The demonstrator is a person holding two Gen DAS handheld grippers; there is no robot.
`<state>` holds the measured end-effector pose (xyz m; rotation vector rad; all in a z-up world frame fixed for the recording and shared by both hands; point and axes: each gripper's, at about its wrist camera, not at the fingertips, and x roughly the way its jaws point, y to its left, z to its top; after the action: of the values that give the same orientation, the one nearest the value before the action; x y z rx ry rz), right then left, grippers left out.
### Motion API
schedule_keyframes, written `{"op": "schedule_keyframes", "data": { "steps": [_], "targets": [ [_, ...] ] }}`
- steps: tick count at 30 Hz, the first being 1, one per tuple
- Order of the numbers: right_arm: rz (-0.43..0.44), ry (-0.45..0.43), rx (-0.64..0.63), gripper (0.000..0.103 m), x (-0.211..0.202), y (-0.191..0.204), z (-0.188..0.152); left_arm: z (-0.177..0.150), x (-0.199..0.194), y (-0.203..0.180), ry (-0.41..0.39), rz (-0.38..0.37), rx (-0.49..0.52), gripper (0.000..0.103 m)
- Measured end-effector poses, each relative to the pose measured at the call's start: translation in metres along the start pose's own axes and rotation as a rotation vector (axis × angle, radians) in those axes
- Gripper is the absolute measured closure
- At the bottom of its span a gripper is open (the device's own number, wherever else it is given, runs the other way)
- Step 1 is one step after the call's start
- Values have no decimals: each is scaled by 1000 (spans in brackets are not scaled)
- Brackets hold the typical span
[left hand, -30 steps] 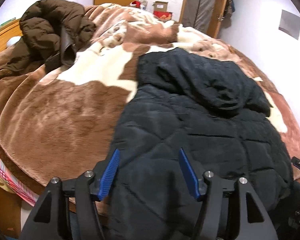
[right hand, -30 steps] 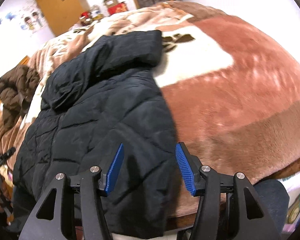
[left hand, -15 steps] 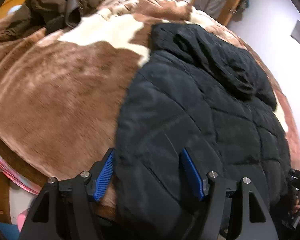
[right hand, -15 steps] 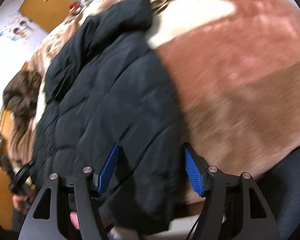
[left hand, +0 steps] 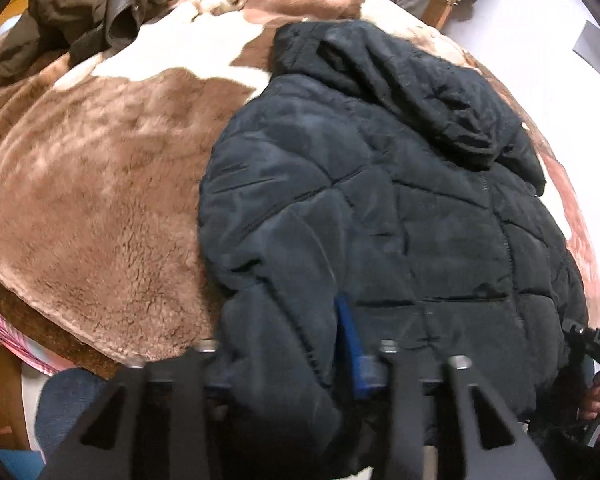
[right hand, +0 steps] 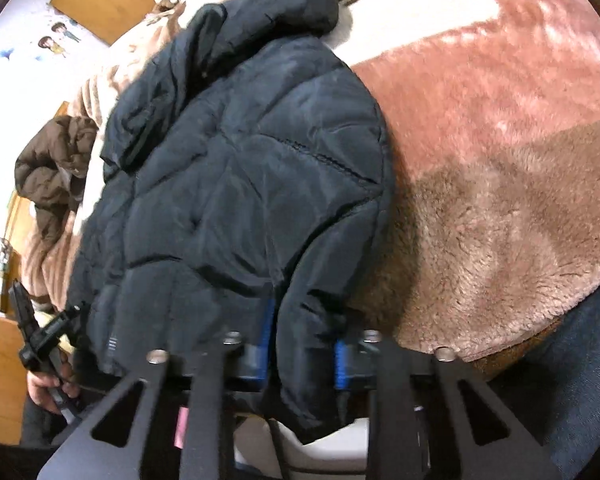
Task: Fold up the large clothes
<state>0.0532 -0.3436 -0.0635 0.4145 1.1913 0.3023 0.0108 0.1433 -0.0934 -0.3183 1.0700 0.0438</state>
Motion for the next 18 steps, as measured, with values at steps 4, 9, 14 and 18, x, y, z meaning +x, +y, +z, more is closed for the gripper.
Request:
{"op": "schedule_keyframes", "data": {
  "steps": [4, 9, 14, 18],
  "targets": [
    [74, -77, -26, 89, -37, 16, 8, 14, -38, -1, -75, -88, -42, 84],
    [140, -165, -96, 90, -97, 34, 4, 23, -98, -11, -192, -144, 2, 85],
    [193, -170, -52, 90, -119, 23, -26, 7, -132, 0, -220, -203, -42, 85],
    [224, -181, -4, 90, -122, 19, -31, -5, -139, 6, -215, -237, -91, 85]
  ]
}}
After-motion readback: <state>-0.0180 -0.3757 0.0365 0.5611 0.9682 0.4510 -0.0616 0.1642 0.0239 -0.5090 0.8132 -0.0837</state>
